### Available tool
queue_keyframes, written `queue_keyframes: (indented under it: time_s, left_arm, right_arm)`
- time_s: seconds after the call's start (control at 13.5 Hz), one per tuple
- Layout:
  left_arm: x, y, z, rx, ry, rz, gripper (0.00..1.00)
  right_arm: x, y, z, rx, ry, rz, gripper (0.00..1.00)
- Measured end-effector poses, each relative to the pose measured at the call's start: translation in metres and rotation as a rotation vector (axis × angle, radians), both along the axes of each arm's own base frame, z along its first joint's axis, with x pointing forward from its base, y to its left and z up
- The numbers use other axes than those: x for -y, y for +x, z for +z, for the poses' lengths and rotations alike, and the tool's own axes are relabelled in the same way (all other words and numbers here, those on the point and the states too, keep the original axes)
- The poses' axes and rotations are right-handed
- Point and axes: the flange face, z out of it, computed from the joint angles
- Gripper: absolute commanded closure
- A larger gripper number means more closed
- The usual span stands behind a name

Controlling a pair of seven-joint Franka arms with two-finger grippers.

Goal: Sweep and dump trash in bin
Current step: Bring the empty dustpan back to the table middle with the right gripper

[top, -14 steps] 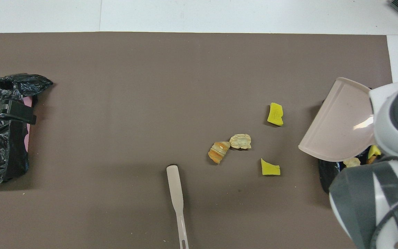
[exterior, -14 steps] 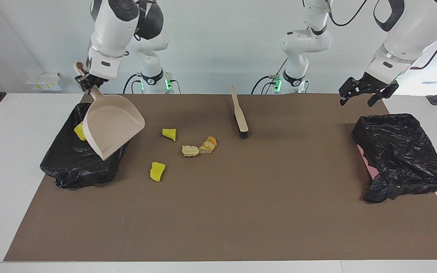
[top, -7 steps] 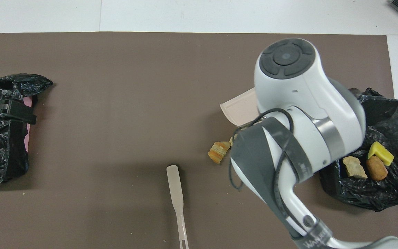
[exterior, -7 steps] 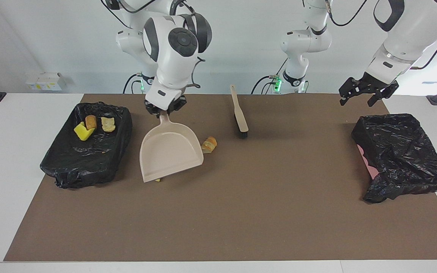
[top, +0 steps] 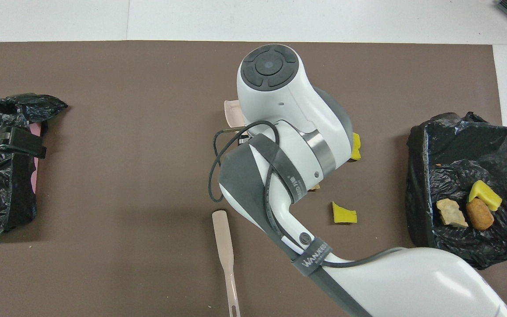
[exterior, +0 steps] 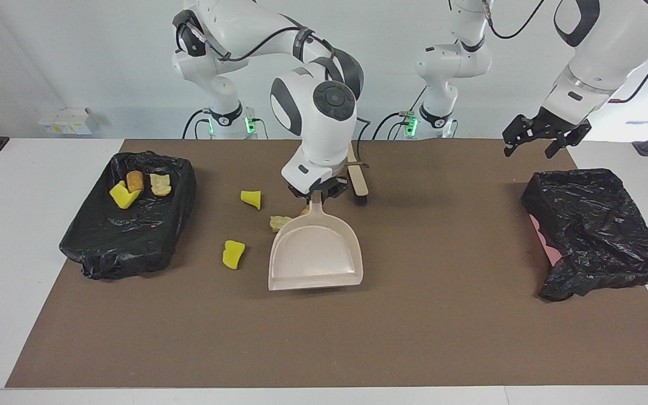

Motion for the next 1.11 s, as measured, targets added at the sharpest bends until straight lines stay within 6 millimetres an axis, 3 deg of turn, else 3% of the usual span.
queue_keyframes:
  time_s: [0.22, 0.52, 0.59, 0.66, 0.74, 0.81, 1.11]
  left_arm:
    - [0.0, 0.0, 0.0, 0.0, 0.0, 0.0, 0.0]
    - [0.0, 0.0, 0.0, 0.0, 0.0, 0.0, 0.0]
    - [0.0, 0.0, 0.0, 0.0, 0.0, 0.0, 0.0]
    - [0.0, 0.0, 0.0, 0.0, 0.0, 0.0, 0.0]
    - [0.0, 0.0, 0.0, 0.0, 0.0, 0.0, 0.0]
    - [0.0, 0.0, 0.0, 0.0, 0.0, 0.0, 0.0]
    - [0.0, 0.0, 0.0, 0.0, 0.0, 0.0, 0.0]
  right_arm:
    - [-0.046, -0.001, -0.039, 0.023, 0.085, -0.026, 1.0]
    - [-0.074, -0.009, -0.081, 0.05, 0.142, -0.014, 0.9]
    - [-0.076, -0.013, -0.093, 0.054, 0.145, -0.01, 0.87]
    - [-0.075, -0.016, -0.104, 0.058, 0.148, -0.009, 0.65]
    - [-0.073, -0.021, -0.113, 0.064, 0.15, -0.007, 0.56]
    - [-0.07, -0.024, -0.118, 0.064, 0.146, -0.008, 0.42]
    - [-0.053, -0.022, -0.117, 0.06, 0.134, 0.011, 0.32]
